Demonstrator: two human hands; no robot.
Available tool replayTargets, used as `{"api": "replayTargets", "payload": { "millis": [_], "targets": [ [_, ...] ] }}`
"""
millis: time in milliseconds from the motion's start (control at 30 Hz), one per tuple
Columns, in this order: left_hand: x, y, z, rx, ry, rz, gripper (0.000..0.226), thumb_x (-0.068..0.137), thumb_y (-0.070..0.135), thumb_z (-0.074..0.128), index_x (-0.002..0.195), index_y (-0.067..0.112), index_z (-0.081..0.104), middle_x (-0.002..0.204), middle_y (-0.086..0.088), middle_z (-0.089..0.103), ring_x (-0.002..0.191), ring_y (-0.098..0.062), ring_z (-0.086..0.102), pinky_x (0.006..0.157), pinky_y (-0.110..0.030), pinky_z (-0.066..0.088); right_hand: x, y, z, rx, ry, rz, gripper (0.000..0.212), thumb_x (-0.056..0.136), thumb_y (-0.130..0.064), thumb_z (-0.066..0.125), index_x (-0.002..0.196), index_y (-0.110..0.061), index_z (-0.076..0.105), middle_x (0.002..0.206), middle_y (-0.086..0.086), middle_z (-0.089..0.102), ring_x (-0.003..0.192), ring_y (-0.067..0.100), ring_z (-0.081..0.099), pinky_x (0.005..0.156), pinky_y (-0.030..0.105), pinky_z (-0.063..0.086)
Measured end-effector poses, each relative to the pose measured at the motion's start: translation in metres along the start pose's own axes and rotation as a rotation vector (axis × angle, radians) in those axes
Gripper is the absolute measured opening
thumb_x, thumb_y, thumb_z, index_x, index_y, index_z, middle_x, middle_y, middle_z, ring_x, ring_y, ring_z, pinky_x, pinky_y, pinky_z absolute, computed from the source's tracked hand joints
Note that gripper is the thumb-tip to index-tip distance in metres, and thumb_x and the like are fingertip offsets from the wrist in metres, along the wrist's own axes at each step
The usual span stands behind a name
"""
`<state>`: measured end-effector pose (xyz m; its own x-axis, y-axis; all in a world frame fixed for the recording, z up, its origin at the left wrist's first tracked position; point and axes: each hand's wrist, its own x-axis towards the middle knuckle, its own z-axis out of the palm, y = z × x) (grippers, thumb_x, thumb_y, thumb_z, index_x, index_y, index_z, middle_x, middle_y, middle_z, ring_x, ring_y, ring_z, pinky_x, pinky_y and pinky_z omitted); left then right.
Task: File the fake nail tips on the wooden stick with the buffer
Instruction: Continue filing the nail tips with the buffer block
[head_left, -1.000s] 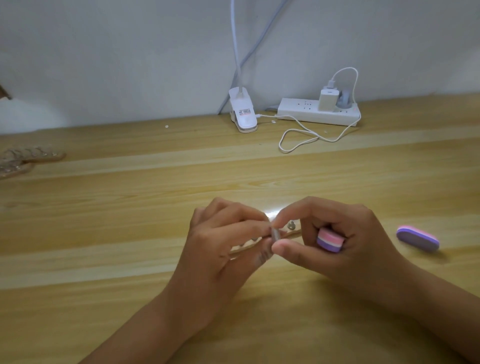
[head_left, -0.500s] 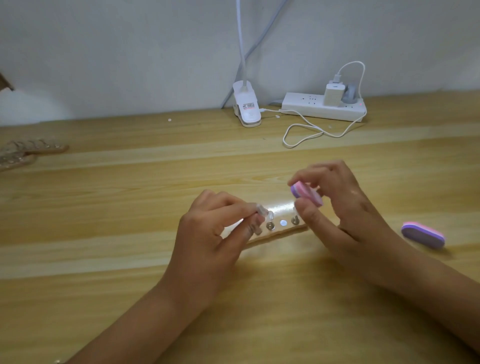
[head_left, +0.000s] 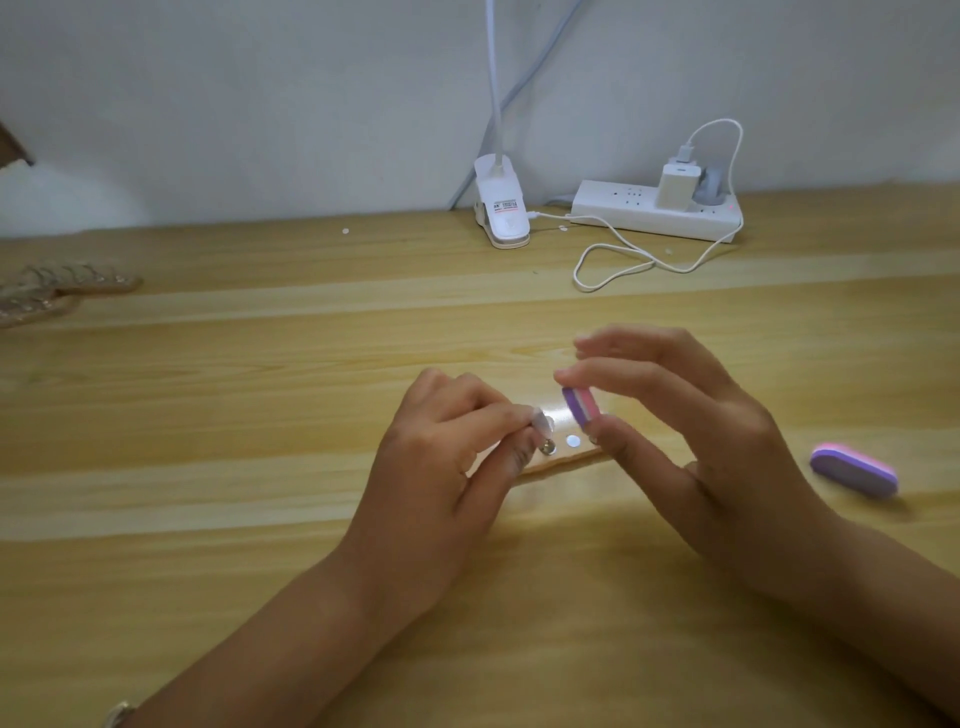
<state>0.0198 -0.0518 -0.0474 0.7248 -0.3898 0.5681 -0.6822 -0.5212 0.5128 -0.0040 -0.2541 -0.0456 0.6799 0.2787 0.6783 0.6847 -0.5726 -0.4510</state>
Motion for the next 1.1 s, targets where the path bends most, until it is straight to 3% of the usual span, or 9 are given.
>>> {"api": "replayTargets", "payload": {
  "millis": [67,167,333,500,700,800,900,1100],
  "targets": [
    [0.000,0.000,0.000,-0.004,0.003,-0.010,0.014,0.093,0.020,0.060,0.091,0.018,0.074,0.085,0.008,0.062,0.083,-0.019,0.050,0.078,-0.023,0.037,-0.001,0.002,0.000,0.017,-0.028,0.014,0.031,0.095,-0.004,0.061,0.124,-0.013,0.063,0.119,0.005,0.064,0.112,0.013,0.062,0.094,0.033,0.053],
    [-0.001,0.000,0.000,0.012,-0.010,0.000,0.013,0.093,0.018,0.061,0.093,0.017,0.073,0.085,0.006,0.062,0.082,-0.019,0.048,0.078,-0.023,0.036,-0.004,0.002,0.003,-0.003,-0.012,-0.028,0.027,0.094,-0.007,0.066,0.121,-0.009,0.065,0.111,0.003,0.069,0.101,0.013,0.067,0.087,0.033,0.054],
    [-0.001,-0.002,-0.001,0.079,-0.024,0.010,0.015,0.090,0.015,0.061,0.093,0.018,0.075,0.083,0.006,0.059,0.080,-0.019,0.046,0.077,-0.021,0.033,-0.005,0.005,0.004,-0.117,-0.035,-0.150,0.018,0.096,0.000,0.061,0.109,-0.001,0.073,0.113,0.008,0.069,0.104,0.021,0.066,0.090,0.033,0.052],
    [-0.001,-0.002,0.001,0.120,-0.002,0.005,0.014,0.091,0.016,0.062,0.092,0.017,0.076,0.082,0.005,0.059,0.079,-0.021,0.046,0.076,-0.020,0.033,-0.004,0.007,0.006,-0.132,0.015,-0.095,0.018,0.094,0.000,0.062,0.109,0.000,0.073,0.111,0.010,0.069,0.103,0.020,0.067,0.092,0.031,0.052],
    [-0.002,-0.002,0.000,0.135,-0.007,0.041,0.014,0.090,0.012,0.062,0.090,0.016,0.075,0.081,0.005,0.060,0.078,-0.019,0.045,0.075,-0.022,0.033,-0.006,0.003,0.011,-0.144,-0.017,-0.154,0.021,0.092,0.006,0.062,0.109,0.000,0.074,0.112,0.011,0.069,0.103,0.022,0.067,0.092,0.030,0.052],
    [-0.001,-0.002,0.001,0.121,-0.008,0.032,0.014,0.091,0.017,0.062,0.090,0.017,0.076,0.081,0.005,0.060,0.079,-0.020,0.047,0.075,-0.025,0.036,-0.003,0.006,0.007,-0.120,-0.001,-0.097,0.020,0.093,0.004,0.062,0.110,-0.001,0.073,0.112,0.011,0.068,0.103,0.020,0.067,0.092,0.031,0.053],
    [-0.001,-0.002,0.000,0.091,-0.022,0.027,0.020,0.094,0.026,0.057,0.094,0.019,0.076,0.082,0.006,0.061,0.079,-0.018,0.045,0.074,-0.019,0.034,-0.006,0.000,0.014,-0.102,-0.029,-0.166,0.019,0.096,0.003,0.059,0.109,0.000,0.073,0.114,0.010,0.068,0.105,0.021,0.067,0.093,0.029,0.052],
    [-0.001,-0.002,0.000,0.088,-0.013,0.005,0.015,0.090,0.018,0.062,0.093,0.018,0.077,0.081,0.007,0.061,0.079,-0.016,0.045,0.075,-0.020,0.034,-0.004,0.004,0.007,-0.121,-0.007,-0.119,0.019,0.094,0.003,0.062,0.108,-0.001,0.073,0.112,0.010,0.068,0.103,0.020,0.067,0.091,0.031,0.053]
  ]
}}
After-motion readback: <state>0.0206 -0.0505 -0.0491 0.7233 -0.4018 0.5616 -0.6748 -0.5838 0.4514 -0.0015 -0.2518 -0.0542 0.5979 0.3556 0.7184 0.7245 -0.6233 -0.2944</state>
